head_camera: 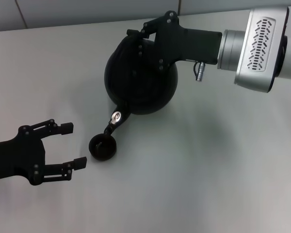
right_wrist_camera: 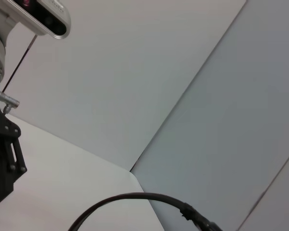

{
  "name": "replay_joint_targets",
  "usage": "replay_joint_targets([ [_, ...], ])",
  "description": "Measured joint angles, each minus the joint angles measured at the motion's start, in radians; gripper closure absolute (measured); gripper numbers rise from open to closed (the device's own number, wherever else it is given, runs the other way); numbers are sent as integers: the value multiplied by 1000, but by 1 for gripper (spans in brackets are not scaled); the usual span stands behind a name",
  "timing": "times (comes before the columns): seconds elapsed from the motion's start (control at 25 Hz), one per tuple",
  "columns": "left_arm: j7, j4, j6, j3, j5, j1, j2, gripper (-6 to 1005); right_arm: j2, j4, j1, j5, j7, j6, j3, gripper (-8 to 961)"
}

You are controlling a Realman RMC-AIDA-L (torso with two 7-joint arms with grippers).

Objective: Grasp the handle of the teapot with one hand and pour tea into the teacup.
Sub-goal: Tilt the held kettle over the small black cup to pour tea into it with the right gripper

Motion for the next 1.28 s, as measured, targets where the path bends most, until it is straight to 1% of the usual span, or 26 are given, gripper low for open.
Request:
replay_joint_targets([
  [1.28,0,0,-13,0,0,-5,1,128,1,14,6,0,-91,0,0,862],
])
